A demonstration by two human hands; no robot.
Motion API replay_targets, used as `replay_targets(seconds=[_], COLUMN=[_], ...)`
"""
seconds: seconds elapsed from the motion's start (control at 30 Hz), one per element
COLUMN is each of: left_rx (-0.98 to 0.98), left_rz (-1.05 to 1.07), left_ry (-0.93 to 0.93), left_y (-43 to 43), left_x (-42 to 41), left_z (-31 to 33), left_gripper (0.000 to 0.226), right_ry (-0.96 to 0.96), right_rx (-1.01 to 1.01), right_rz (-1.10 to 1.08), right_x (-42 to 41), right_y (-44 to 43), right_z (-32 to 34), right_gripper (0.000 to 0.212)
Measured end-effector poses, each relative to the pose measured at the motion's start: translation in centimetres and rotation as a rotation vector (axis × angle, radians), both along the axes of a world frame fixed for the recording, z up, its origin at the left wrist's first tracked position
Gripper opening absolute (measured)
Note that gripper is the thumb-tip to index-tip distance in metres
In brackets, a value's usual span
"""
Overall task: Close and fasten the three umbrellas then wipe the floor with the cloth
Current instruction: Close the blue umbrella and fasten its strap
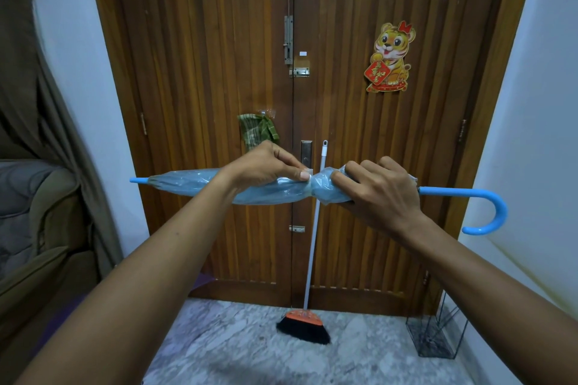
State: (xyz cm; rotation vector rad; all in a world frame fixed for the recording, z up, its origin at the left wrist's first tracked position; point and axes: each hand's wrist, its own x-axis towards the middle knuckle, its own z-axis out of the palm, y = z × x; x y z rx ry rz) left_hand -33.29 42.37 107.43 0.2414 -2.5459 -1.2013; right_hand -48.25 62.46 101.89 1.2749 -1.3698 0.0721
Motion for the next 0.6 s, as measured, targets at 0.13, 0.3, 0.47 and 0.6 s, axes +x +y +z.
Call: replay_targets(seconds=[0.13, 0.3, 0.47, 0.6], left_rx=[0.039, 0.048, -0.021, -0.101], left_rz=[-0.007, -0.011, -0.006, -0.07], left_ry=[-0.029, -0.035, 0.034, -0.059], left_y=[-0.22, 0.19, 0.55, -0.04], left_x=[0.07, 0.13, 0.03, -0.01], left_z=[-0.13, -0.13, -0.37, -0.32], left_gripper=[0.023, 0.014, 0.005, 0.023], right_ry=[0.01, 0.049, 0.054, 0.087], right_rx=[0.003, -0.012, -0.013, 0.001], right_rz=[0.004, 0.018, 0.033, 0.036], right_x=[-0.04, -0.21, -0.06, 0.25], right_y=[-0.01, -0.02, 0.03, 0.07], right_z=[-0.08, -0.11, -0.21, 0.12], right_gripper=[0.042, 0.043, 0.048, 0.03])
